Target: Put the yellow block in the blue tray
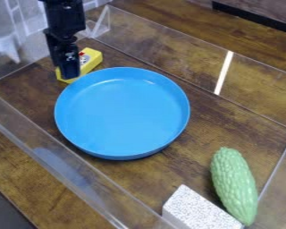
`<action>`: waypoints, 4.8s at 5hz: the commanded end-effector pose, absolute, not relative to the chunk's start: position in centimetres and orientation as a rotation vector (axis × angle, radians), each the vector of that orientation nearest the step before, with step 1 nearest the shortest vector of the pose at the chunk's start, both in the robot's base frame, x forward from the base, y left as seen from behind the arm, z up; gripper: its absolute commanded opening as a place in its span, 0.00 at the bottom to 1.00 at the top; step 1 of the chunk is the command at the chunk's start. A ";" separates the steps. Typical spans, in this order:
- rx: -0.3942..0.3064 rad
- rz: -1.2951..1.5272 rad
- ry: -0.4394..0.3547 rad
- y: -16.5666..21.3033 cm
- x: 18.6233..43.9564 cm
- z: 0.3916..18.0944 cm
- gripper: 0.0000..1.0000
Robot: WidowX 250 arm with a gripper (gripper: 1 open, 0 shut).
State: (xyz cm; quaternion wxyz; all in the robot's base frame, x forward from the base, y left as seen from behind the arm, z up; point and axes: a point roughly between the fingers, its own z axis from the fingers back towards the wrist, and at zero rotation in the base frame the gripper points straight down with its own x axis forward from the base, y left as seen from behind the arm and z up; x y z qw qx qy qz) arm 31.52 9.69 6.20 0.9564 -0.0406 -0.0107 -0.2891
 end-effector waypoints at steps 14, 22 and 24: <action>0.005 -1.041 -0.145 11.4 36.8 2.5 1.00; -0.003 -0.967 -0.097 16.1 41.3 1.0 1.00; 0.025 -0.961 -0.098 19.7 41.7 2.1 1.00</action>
